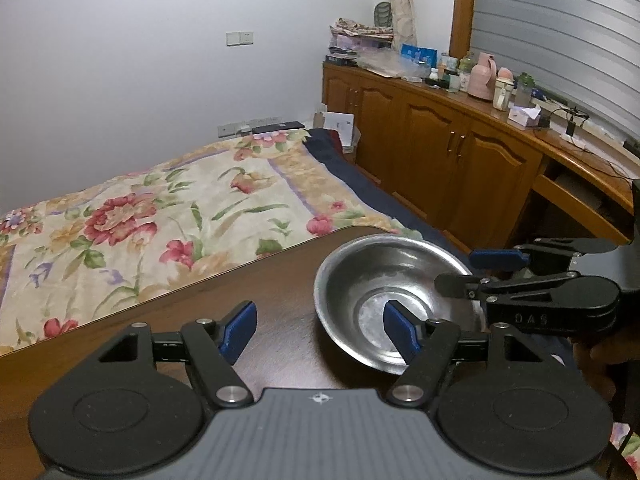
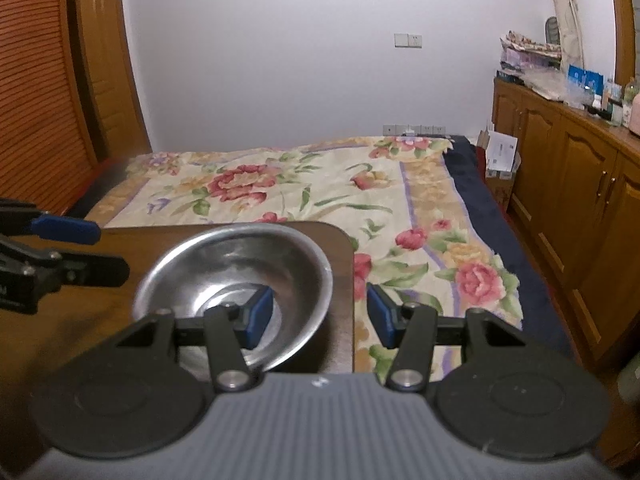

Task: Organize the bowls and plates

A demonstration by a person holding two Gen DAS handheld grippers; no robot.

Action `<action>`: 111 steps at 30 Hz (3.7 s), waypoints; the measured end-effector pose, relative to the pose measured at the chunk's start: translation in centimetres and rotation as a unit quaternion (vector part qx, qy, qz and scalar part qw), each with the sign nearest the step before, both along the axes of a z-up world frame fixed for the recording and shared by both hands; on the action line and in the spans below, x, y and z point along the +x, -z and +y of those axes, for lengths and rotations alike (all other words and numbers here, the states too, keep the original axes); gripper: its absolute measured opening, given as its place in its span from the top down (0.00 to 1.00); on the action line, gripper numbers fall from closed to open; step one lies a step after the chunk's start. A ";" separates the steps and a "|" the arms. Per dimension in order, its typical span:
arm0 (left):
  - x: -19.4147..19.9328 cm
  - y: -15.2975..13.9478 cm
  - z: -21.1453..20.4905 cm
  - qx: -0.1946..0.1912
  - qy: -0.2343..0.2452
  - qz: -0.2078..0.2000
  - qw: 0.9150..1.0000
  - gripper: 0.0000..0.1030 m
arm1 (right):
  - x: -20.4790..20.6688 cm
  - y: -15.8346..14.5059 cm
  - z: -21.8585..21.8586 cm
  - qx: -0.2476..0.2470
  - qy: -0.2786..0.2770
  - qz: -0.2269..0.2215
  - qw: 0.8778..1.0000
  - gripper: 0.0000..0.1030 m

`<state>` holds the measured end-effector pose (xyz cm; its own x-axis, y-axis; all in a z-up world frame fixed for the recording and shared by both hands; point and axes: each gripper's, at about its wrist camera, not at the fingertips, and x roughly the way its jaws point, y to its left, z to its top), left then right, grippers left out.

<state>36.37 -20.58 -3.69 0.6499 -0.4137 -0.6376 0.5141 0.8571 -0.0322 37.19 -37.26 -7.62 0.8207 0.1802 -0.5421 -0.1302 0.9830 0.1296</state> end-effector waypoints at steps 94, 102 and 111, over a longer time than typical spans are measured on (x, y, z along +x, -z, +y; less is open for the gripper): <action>-17.7 -9.1 9.3 -0.080 0.017 -0.043 0.996 0.78 | -13.6 -7.1 5.7 0.118 -0.057 -0.015 0.991 0.75; -19.7 -7.7 10.5 -0.075 0.008 -0.033 0.997 0.78 | -15.3 -6.1 7.0 0.120 -0.069 -0.008 0.990 0.75; -22.7 -5.2 11.3 -0.060 0.000 -0.030 0.998 0.78 | -17.5 -4.3 7.8 0.128 -0.072 -0.001 0.989 0.75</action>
